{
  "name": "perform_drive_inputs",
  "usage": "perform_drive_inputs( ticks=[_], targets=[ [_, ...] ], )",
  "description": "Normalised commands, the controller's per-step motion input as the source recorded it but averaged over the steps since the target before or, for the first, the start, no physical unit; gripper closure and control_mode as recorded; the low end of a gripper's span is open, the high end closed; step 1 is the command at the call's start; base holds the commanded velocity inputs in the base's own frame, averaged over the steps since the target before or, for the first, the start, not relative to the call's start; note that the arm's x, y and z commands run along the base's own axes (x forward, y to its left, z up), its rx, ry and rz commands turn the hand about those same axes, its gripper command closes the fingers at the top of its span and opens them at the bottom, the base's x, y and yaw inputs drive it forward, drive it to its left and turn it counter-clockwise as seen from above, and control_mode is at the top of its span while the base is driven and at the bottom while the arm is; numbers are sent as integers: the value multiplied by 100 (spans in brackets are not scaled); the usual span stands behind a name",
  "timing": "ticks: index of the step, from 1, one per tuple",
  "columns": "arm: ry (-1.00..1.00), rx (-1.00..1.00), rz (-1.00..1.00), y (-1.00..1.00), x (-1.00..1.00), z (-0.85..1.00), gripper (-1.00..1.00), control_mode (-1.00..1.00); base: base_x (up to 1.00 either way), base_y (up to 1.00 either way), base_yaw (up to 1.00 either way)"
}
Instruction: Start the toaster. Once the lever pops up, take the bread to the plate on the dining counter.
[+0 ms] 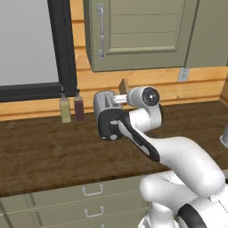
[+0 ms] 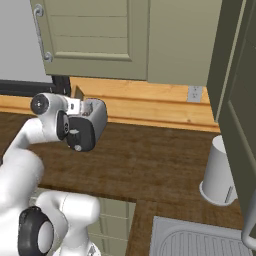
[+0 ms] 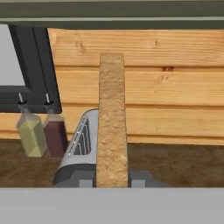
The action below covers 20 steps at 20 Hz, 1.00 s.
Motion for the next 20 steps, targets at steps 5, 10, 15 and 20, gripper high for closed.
perform_drive_inputs(
  ticks=[5, 10, 15, 20],
  targets=[
    [11, 0, 0, -50, -96, 8, 100, -100, 0, 0, 0],
    [14, 1, -7, -53, -74, 0, 100, -100, 0, 0, 0],
    [15, 0, -11, -25, -54, 0, 100, -100, 0, 0, 0],
    [15, 0, -10, -15, -46, 0, 100, -100, 0, 0, 0]
  ],
)
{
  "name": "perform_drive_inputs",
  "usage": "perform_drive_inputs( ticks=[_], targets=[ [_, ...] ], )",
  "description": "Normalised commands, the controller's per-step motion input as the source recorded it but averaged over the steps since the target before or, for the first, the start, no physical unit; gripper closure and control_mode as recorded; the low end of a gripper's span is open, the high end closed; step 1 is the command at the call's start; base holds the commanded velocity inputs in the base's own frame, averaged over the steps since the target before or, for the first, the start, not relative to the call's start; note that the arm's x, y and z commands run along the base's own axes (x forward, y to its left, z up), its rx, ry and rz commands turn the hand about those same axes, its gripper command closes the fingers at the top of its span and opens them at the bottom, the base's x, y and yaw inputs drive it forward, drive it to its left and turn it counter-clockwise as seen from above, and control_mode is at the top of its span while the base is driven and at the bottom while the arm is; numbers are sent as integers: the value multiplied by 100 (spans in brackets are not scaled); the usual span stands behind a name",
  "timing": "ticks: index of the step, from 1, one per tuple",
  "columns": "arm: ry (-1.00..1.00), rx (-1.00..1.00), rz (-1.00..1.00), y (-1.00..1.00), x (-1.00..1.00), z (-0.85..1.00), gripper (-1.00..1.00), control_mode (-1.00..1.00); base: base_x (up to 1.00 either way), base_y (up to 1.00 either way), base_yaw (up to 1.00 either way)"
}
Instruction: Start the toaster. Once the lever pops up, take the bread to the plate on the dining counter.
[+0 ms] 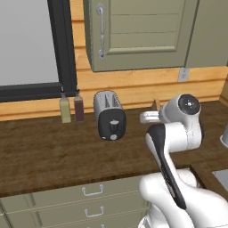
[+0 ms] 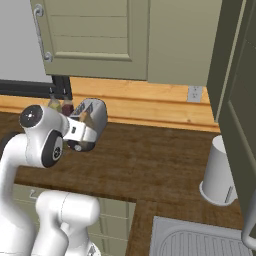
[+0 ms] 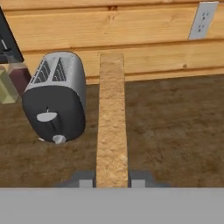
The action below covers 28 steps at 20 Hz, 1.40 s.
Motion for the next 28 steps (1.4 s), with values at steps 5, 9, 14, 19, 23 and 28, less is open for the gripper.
perform_drive_inputs(
  ticks=[5, 9, 14, 19, 23, 28],
  targets=[
    [7, 3, 2, -14, -28, 0, 100, -100, 0, 0, 0],
    [0, 0, 14, 0, -37, 0, 100, -100, 0, 0, 0],
    [0, 0, 9, -12, -38, 0, 100, -100, 0, 0, 0],
    [0, 0, -1, -11, -25, 0, 100, -100, 0, 0, 0],
    [0, 0, -10, -1, -14, 0, 100, -100, 0, 0, 0],
    [0, 0, -5, 0, -8, 0, 100, -100, 0, 0, 0]
  ],
)
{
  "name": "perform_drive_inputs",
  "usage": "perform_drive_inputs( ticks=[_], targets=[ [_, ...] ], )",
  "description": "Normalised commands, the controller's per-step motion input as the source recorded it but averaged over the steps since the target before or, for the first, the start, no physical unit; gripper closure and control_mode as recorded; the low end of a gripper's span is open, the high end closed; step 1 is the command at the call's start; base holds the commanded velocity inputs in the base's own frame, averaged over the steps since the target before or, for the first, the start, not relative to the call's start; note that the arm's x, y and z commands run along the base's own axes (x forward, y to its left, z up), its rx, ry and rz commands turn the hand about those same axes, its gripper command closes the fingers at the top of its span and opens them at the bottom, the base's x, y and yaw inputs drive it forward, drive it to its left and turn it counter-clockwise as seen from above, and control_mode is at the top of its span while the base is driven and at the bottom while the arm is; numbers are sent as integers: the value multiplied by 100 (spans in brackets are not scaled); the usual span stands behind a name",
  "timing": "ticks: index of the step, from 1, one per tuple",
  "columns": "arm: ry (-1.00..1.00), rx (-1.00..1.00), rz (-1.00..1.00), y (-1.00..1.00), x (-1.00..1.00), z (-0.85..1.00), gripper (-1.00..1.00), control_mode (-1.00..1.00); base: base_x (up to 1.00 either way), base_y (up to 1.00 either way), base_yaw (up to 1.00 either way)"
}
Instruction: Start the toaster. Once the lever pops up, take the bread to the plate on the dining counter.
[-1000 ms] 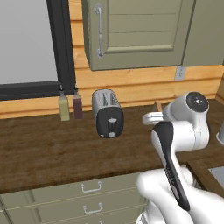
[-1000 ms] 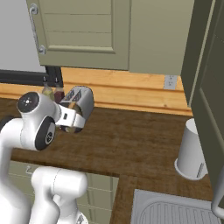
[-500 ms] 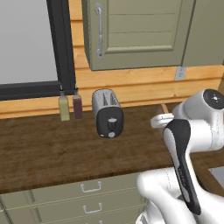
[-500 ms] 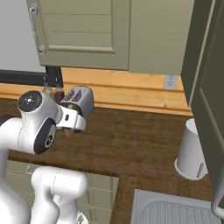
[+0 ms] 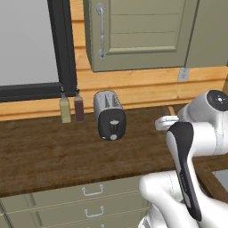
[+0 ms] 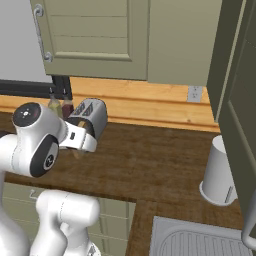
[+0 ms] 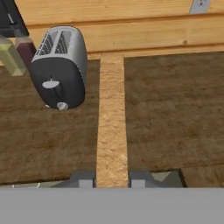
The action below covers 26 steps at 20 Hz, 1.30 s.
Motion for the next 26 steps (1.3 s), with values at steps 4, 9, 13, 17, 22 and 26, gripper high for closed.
perform_drive_inputs(
  ticks=[4, 9, 13, 17, 22, 26],
  targets=[
    [0, 0, 0, 0, -1, 0, 100, -100, 0, 0, 0],
    [0, 0, 0, 0, 0, 0, 100, 100, -1, 0, 0],
    [0, 0, 0, 0, 0, 0, 100, 100, -28, 27, 3],
    [0, 0, 0, 0, 0, 0, 100, 100, -41, 67, 32],
    [0, 0, 0, 0, 0, 0, 100, 100, -19, 67, 68],
    [0, 0, 0, 0, 0, 0, 100, 100, -17, 72, 87]
  ],
)
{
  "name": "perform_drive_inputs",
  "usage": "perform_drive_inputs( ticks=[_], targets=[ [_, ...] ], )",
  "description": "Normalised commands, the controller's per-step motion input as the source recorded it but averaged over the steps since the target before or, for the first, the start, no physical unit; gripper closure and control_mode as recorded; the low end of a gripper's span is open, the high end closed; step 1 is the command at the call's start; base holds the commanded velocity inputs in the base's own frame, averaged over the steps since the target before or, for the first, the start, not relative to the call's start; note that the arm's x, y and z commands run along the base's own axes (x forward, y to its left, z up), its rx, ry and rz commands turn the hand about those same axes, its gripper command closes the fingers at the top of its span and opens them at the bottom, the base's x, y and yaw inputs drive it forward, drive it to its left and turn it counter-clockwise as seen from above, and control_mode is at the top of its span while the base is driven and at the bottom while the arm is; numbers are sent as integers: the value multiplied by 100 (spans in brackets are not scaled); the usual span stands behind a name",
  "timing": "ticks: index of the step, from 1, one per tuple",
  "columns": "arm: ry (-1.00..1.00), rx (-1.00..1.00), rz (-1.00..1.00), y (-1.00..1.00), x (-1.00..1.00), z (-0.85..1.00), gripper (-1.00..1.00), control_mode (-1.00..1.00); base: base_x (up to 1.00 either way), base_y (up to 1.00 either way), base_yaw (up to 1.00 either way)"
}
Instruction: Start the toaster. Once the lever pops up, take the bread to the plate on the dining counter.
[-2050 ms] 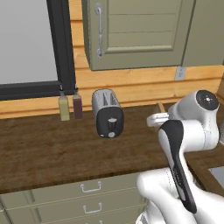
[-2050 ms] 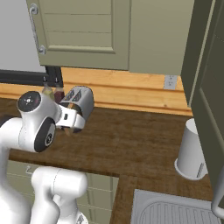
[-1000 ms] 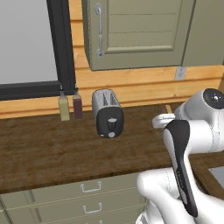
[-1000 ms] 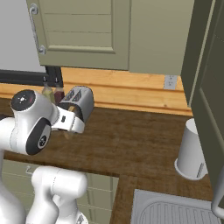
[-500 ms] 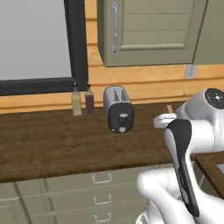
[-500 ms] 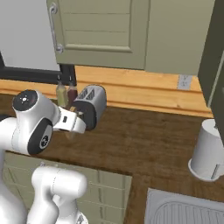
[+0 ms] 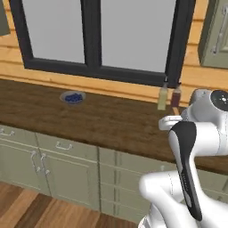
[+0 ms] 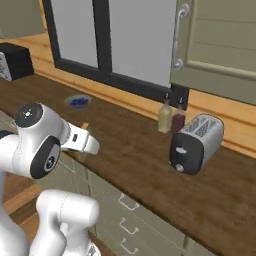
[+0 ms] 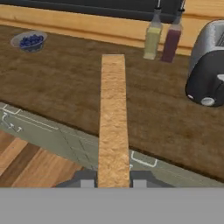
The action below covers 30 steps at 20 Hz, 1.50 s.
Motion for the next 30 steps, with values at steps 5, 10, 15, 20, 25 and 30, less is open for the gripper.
perform_drive_inputs(
  ticks=[5, 10, 15, 20, 25, 30],
  targets=[
    [0, 0, 0, 0, 0, 0, 100, 100, -29, 59, 94],
    [0, 0, 0, 0, 0, 0, 100, 100, -22, 53, 93],
    [0, 0, 0, 0, 0, 0, 100, 100, -5, 44, 88],
    [0, 0, 0, 0, 0, 0, 100, 100, 0, 33, 83],
    [0, 0, 0, 0, 0, 0, 100, 100, 0, 11, 85],
    [0, 0, 0, 0, 0, 0, 100, 100, 0, 0, 92]
  ],
)
